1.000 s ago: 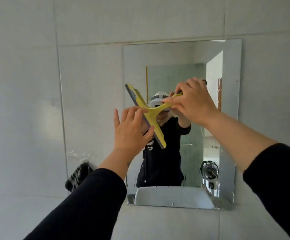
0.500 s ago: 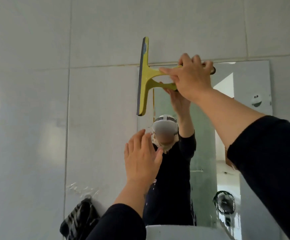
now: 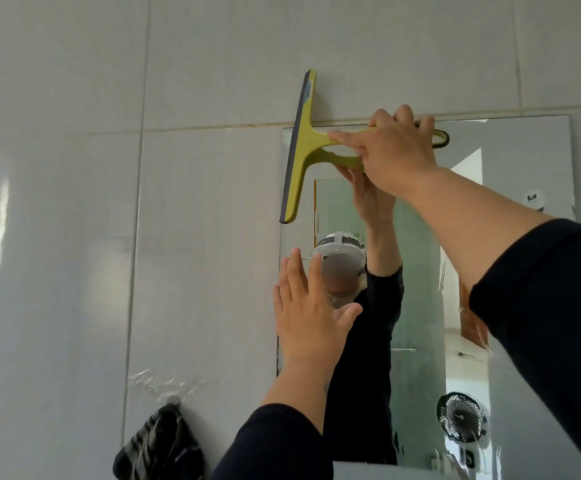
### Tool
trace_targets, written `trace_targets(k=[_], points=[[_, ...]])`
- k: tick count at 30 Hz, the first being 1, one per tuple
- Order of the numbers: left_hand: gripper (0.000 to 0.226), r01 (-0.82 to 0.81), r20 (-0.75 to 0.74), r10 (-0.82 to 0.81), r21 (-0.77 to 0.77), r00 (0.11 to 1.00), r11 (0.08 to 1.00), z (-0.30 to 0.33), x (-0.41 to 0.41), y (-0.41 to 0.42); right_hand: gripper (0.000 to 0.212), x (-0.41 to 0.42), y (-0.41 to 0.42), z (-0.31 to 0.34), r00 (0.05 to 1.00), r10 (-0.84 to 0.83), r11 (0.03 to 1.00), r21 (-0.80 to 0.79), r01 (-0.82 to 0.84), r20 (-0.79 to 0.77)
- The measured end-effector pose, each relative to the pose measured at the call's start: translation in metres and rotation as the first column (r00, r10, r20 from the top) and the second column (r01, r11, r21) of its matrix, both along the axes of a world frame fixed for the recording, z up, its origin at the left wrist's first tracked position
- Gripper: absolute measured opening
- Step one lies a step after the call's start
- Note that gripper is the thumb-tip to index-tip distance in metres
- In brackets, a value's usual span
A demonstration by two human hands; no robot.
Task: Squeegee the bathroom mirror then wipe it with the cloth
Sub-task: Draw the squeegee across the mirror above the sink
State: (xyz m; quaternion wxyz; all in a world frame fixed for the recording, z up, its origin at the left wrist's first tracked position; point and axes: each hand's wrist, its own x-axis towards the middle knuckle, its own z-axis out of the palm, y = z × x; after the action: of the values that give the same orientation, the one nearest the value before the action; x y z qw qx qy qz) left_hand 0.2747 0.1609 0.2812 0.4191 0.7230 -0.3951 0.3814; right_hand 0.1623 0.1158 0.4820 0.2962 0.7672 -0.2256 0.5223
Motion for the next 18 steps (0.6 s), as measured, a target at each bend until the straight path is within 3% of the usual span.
trace_targets(k=[13, 18], points=[[0.087, 0.001, -0.033, 0.001, 0.066, 0.999, 0.998, 0.003, -0.035, -0.006, 0.052, -0.032, -0.012, -0.005, 0.997, -0.049, 0.998, 0.031, 0.051, -0.058], [0.095, 0.037, -0.062, -0.031, 0.102, 0.998, 0.994, -0.001, -0.046, -0.025, 0.051, -0.052, -0.024, -0.007, 0.995, -0.081, 0.996, 0.023, 0.082, -0.056]])
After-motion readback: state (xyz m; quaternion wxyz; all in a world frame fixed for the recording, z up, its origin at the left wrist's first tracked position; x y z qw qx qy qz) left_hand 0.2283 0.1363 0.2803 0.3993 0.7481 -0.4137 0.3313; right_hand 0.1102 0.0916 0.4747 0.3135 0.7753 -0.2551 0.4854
